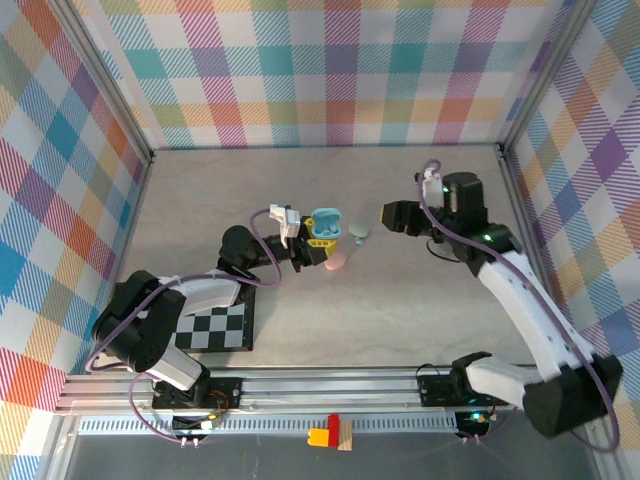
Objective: Insert the wireless bluetooth earbuds into the charging case
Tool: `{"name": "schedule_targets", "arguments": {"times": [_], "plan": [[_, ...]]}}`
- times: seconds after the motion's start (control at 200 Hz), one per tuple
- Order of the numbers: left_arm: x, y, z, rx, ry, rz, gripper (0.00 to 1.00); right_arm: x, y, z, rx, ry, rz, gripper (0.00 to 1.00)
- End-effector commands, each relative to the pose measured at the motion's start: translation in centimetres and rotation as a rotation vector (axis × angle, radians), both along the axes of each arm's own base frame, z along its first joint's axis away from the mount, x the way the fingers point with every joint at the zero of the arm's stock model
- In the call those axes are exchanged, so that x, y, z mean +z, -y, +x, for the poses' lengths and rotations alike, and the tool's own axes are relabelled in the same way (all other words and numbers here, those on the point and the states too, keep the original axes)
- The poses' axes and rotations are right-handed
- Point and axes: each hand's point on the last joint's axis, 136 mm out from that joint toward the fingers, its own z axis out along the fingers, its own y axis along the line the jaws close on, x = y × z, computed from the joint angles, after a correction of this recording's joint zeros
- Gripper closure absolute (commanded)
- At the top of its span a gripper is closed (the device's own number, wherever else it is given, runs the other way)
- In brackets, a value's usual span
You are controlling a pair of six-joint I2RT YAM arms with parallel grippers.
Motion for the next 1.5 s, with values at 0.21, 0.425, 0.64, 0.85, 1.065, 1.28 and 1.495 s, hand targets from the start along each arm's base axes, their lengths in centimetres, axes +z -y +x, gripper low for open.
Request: {"name": "schedule_targets", "arguments": {"times": [0.21, 0.425, 0.64, 0.85, 1.065, 1.28, 1.495], "plan": [[1.6, -1.2, -1.1, 0.011, 0.078, -0.034, 0.58, -11.9, -1.7, 5.5, -0.066, -0.290, -0.045, 0.44], [1.7, -1.1, -1.1, 0.011, 0.081, -0.035, 0.58, -16.9, -2.9, 7.6, -0.133, -0.445, 0.014, 0.57], [1.8, -1.1, -0.9, 0.008, 0.083, -0.035, 0.58, -20.1, -4.4, 8.3, -0.134, -0.542, 0.061, 0.60], [1.9, -1.3, -0.8, 0.008, 0.080, -0.036, 0.58, -22.0, -5.5, 8.4, -0.096, -0.599, 0.066, 0.60], [1.9, -1.3, -0.8, 0.007, 0.078, -0.036, 0.58, -23.1, -5.9, 8.3, -0.086, -0.629, 0.051, 0.68], [1.9, -1.3, -0.7, 0.009, 0.079, -0.036, 0.58, -23.8, -6.0, 8.3, -0.071, -0.649, 0.026, 0.76], [1.8, -1.4, -0.6, 0.012, 0.076, -0.034, 0.58, -23.3, -5.8, 7.7, -0.061, -0.645, 0.012, 0.79]]}}
